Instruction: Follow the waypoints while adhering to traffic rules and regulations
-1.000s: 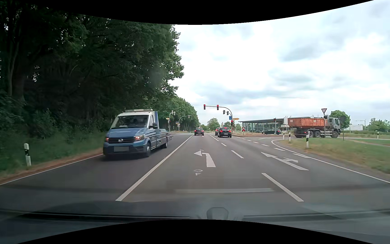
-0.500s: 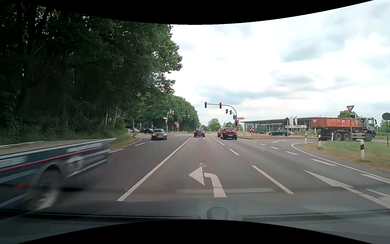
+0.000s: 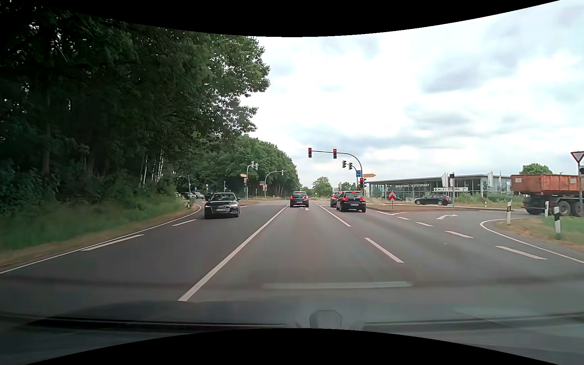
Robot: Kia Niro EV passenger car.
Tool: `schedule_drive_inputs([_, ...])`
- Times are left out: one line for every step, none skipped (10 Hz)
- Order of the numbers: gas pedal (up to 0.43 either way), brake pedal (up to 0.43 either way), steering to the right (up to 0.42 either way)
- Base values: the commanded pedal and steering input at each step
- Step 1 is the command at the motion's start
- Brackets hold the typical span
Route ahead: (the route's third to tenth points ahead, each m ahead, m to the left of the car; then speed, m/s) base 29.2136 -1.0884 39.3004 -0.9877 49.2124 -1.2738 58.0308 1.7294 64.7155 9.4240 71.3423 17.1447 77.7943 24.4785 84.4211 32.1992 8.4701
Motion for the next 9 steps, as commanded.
schedule_drive_inputs([0.000, 0.091, -0.004])
schedule_drive_inputs([0.000, 0.091, -0.003])
schedule_drive_inputs([0.000, 0.091, -0.003])
schedule_drive_inputs([0.000, 0.098, -0.003])
schedule_drive_inputs([0.000, 0.098, -0.003])
schedule_drive_inputs([0.000, 0.098, -0.002])
schedule_drive_inputs([0.000, 0.098, -0.002])
schedule_drive_inputs([0.000, 0.098, -0.003])
schedule_drive_inputs([0.000, 0.098, -0.002])
